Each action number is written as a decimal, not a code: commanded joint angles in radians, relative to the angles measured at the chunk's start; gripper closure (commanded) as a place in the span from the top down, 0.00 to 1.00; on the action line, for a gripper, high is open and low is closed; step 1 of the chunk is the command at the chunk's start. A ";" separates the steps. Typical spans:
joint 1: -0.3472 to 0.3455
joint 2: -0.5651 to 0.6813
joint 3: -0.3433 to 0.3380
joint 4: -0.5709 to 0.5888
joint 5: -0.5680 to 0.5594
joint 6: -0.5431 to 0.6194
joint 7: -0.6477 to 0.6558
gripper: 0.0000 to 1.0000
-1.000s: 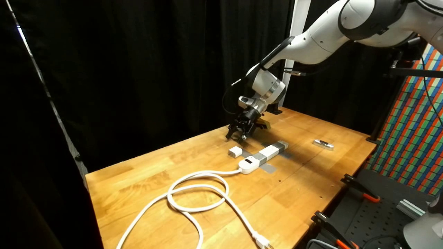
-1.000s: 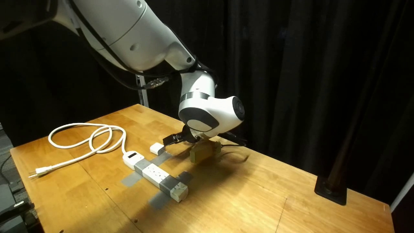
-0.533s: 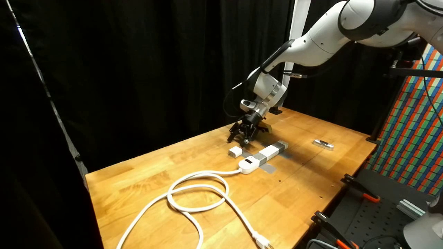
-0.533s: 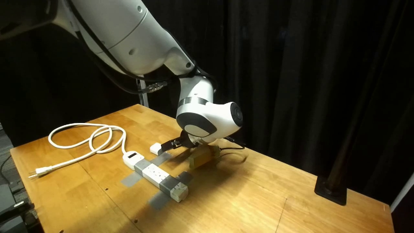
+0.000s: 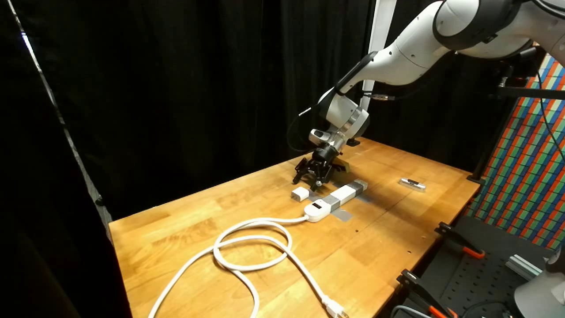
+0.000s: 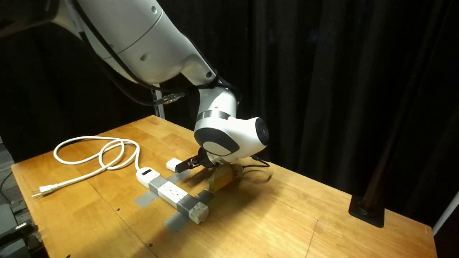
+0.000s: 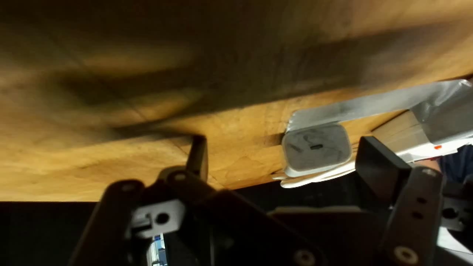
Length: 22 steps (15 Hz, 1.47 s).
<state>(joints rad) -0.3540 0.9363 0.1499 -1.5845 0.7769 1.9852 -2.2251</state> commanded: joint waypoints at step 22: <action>0.048 -0.091 -0.046 -0.197 0.256 -0.011 -0.323 1.00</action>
<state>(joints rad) -0.3381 0.8763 0.1309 -1.7448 0.9865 1.9526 -2.4951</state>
